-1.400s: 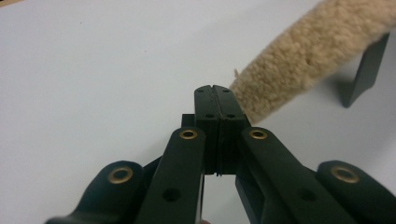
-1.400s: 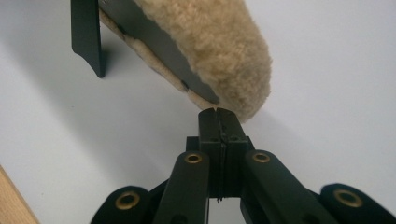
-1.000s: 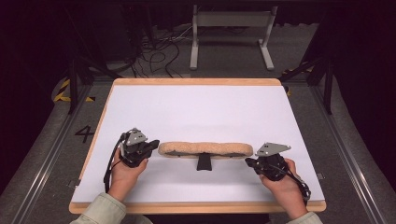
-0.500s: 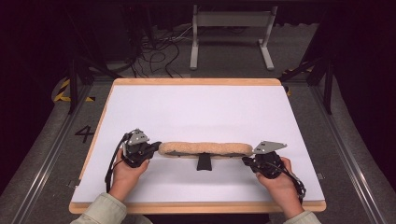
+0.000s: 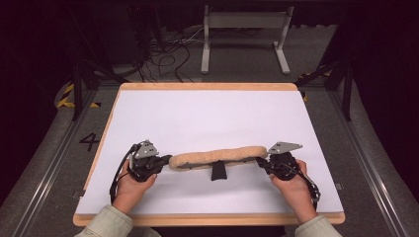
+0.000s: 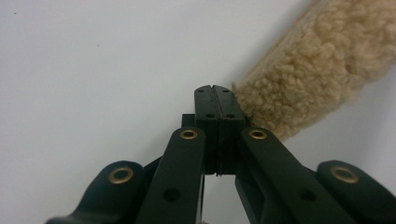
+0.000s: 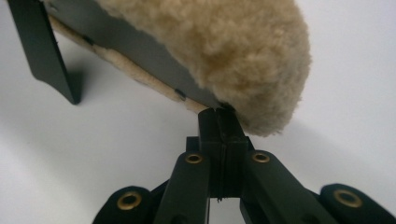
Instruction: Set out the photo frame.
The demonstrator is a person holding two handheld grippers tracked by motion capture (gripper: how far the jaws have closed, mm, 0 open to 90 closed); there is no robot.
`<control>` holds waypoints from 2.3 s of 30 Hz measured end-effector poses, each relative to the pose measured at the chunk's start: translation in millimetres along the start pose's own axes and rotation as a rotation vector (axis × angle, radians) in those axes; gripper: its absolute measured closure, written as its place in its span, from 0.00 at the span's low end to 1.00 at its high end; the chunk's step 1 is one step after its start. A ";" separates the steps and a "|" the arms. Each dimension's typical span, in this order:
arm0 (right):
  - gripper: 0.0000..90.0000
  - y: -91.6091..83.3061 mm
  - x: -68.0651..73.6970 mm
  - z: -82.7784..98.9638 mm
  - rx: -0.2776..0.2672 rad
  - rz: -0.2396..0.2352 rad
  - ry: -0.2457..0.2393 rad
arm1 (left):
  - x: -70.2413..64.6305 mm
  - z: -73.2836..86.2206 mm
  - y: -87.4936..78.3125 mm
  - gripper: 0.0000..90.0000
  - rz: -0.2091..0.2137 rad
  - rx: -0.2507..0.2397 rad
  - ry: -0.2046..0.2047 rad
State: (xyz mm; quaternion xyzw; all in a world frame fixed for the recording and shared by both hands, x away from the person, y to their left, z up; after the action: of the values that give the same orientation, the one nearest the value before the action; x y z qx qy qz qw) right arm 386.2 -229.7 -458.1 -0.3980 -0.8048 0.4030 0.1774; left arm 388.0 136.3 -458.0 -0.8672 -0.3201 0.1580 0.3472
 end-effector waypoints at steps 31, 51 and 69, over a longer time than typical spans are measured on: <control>1.00 36.1 -38.3 -53.8 -0.055 0.019 0.147 | -25.1 3.1 0.3 1.00 0.114 0.000 0.112; 1.00 25.5 -36.7 -52.7 -0.079 0.035 0.140 | -38.5 4.4 1.1 1.00 0.212 0.029 0.160; 1.00 -12.9 -20.2 -29.1 -0.095 0.004 0.099 | -82.7 -0.5 8.3 1.00 0.391 0.070 0.305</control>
State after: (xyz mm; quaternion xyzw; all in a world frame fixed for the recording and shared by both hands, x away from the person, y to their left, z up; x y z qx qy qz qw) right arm 410.0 -235.4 -429.3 -0.4271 -0.8124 0.3447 0.1969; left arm 330.3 76.4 -459.2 -0.9139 -0.0842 0.1004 0.3843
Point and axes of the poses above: each handheld gripper's, and its own axes: y roughly forward along the jaws, z roughly out of its underside, x roughly to its left, the point moved 5 cm from there along y, roughly forward along the jaws, and after that the axes turned 6 degrees about x, right-handed, at the moved point
